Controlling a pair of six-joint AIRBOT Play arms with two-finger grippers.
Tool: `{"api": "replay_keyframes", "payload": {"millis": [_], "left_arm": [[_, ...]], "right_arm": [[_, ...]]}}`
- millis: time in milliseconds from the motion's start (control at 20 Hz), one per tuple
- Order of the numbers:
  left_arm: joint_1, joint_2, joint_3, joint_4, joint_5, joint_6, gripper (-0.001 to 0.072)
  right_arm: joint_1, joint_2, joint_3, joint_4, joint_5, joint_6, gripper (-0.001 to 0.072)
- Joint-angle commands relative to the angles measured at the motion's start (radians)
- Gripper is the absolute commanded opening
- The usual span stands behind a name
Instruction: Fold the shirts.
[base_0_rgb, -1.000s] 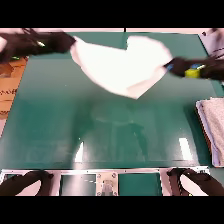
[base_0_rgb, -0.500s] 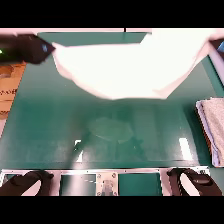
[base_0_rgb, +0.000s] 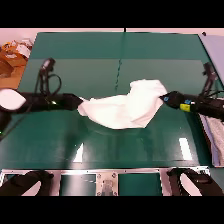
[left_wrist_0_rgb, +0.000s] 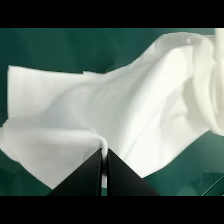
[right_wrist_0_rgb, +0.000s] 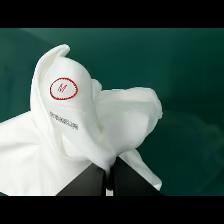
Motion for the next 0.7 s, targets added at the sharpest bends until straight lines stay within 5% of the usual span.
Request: {"api": "replay_keyframes", "payload": {"millis": [0,100,250,300,350,400,650], "left_arm": [[-0.105,-0.013,-0.231,-0.128,0.249,0.044,0.0021],[-0.14,-0.046,-0.285,-0.129,0.246,0.036,0.0022],[-0.139,-0.059,-0.287,-0.114,0.117,0.034,0.0025],[-0.129,-0.059,-0.281,-0.111,0.075,0.034,0.0214],[-0.106,-0.059,-0.271,-0.111,0.037,0.025,0.0503],[-0.066,-0.059,-0.252,-0.11,-0.001,0.008,0.0548],[0.198,-0.059,-0.093,-0.014,-0.081,0.008,0.0548]], "right_arm": [[0.032,-0.176,-0.132,0.077,-0.147,-0.084,0.0019],[0.0,-0.276,-0.098,-0.015,-0.133,-0.093,0.0185],[-0.175,-0.298,0.056,-0.238,0.076,0.006,0.0202],[-0.239,-0.294,0.123,-0.271,0.163,0.034,0.0294],[-0.283,-0.288,0.175,-0.266,0.236,0.046,0.0377],[-0.293,-0.278,0.211,-0.259,0.282,0.046,0.0377],[-0.017,-0.227,0.222,-0.23,0.32,0.052,0.0522]]}}
